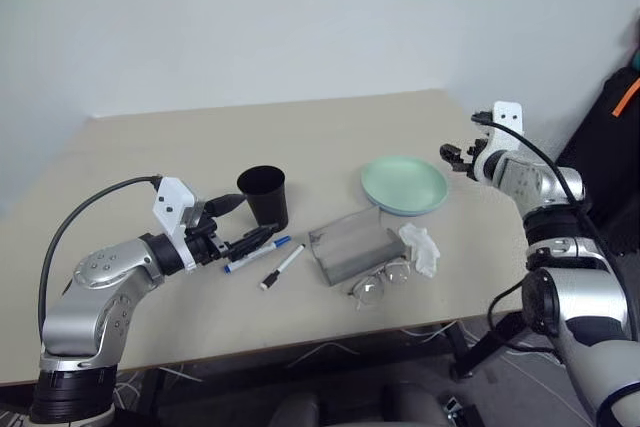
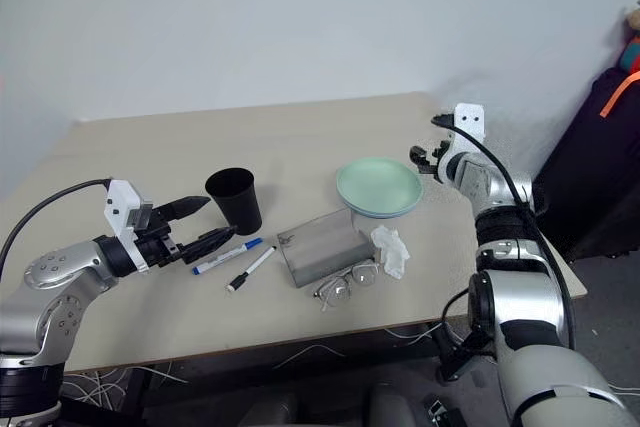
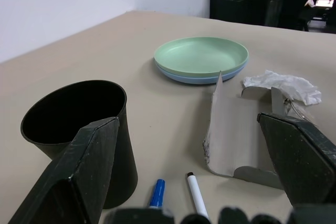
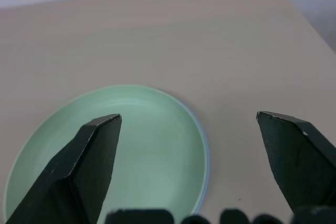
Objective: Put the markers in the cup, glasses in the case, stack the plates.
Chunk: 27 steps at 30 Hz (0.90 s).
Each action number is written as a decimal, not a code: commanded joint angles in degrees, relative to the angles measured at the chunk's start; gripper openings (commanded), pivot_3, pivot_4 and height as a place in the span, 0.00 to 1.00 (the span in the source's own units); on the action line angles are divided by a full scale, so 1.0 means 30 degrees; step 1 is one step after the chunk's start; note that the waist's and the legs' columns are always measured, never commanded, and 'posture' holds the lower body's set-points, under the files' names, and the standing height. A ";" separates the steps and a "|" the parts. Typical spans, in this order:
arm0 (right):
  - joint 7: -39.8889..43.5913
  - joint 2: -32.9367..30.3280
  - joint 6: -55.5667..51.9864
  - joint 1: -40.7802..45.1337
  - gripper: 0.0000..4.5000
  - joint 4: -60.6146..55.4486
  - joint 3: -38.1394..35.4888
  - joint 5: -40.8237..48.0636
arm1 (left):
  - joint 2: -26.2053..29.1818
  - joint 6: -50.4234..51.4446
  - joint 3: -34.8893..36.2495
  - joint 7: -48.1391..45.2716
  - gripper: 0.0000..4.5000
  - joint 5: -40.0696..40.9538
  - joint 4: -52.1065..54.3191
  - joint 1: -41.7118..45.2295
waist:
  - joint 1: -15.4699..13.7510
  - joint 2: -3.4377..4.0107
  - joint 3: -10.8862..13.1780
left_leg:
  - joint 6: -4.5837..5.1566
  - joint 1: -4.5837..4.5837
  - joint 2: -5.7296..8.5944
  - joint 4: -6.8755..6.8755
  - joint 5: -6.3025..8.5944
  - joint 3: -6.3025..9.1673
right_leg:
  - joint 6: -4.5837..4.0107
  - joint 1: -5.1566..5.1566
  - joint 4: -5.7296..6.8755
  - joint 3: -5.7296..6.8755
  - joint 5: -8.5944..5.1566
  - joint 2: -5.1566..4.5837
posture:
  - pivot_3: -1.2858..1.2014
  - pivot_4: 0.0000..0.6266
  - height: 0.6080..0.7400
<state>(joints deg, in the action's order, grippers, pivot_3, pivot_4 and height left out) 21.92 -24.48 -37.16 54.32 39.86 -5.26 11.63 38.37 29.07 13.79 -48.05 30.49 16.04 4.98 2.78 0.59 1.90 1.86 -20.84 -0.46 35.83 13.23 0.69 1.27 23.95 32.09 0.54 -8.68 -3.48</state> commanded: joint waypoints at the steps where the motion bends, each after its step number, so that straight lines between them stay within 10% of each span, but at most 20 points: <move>1: 0.3462 -0.1307 -0.1148 -0.0744 0.99 -0.3184 0.1602 0.0047 | 0.0102 -0.0208 0.0177 0.0033 1.00 0.0260 0.0414 0.0348 | -0.0016 -0.0002 0.0000 | -0.0001 0.0000 -0.0001 -0.0001 0.0002 0.0004 | 0.0000 -0.0001 0.0001 0.0000 0.0000 0.0001 | 0.52 0.00 0.90; 14: 1.2641 -0.5724 0.0797 -0.4086 0.99 -0.8323 0.5736 -0.0512 | 0.0181 -0.0331 0.0285 0.0029 1.00 0.0152 0.0114 0.0503 | -0.0044 -0.0020 0.0008 | -0.0020 0.0030 -0.0019 0.0022 0.0012 -0.0025 | 0.0002 -0.0006 0.0007 0.0008 -0.0005 -0.0001 | 0.52 0.00 0.90; 27: 1.5834 -0.5009 0.4919 -0.4258 0.99 -0.6239 0.8108 -0.2420 | 0.0335 -0.0296 0.0327 -0.0029 1.00 0.0133 -0.0048 0.0785 | -0.0071 -0.0077 0.0010 | -0.0088 0.0035 -0.0036 0.0043 0.0051 -0.0037 | 0.0003 -0.0001 0.0006 0.0039 -0.0005 -0.0003 | 0.52 0.00 0.90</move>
<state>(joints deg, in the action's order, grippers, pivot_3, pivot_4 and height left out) 68.95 -39.48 -24.28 40.11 20.68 19.50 5.37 38.45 28.87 13.73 -48.12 30.35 15.19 5.85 2.56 0.36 1.93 1.59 -20.74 -0.57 35.96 13.39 0.58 1.28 23.95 32.11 0.66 -8.69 -3.49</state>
